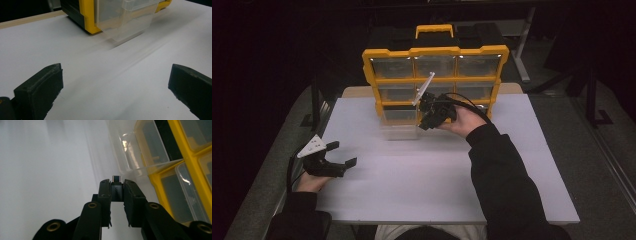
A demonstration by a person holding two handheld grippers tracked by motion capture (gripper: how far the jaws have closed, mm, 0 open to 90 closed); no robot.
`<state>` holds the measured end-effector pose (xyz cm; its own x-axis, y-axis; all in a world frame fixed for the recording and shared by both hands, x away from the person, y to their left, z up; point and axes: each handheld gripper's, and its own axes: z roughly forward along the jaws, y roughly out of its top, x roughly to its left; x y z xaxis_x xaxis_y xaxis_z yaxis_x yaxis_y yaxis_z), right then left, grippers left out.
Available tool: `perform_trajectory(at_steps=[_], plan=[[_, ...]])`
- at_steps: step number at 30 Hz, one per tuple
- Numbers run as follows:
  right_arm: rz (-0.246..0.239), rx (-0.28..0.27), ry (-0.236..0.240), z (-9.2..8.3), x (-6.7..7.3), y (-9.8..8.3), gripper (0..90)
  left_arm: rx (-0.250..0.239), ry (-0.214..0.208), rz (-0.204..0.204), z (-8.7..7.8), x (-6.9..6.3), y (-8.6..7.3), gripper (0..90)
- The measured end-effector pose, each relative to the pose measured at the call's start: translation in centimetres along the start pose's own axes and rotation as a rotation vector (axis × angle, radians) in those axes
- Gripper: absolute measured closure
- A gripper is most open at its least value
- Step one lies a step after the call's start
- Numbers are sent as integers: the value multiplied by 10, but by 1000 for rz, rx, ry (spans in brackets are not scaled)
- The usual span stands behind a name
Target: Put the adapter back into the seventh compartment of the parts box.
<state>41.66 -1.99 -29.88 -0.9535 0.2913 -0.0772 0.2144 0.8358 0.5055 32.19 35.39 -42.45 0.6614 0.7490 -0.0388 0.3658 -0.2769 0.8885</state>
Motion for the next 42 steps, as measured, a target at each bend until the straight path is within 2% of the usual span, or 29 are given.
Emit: perform_trajectory(at_steps=[17,42], plan=[[-2,-15,-10,-3,-11,21,753,-3,-1,-3,0,0,0,0],[-42,10,3,22,-15,54,753,-13,3,-11,-1,1,0,0]])
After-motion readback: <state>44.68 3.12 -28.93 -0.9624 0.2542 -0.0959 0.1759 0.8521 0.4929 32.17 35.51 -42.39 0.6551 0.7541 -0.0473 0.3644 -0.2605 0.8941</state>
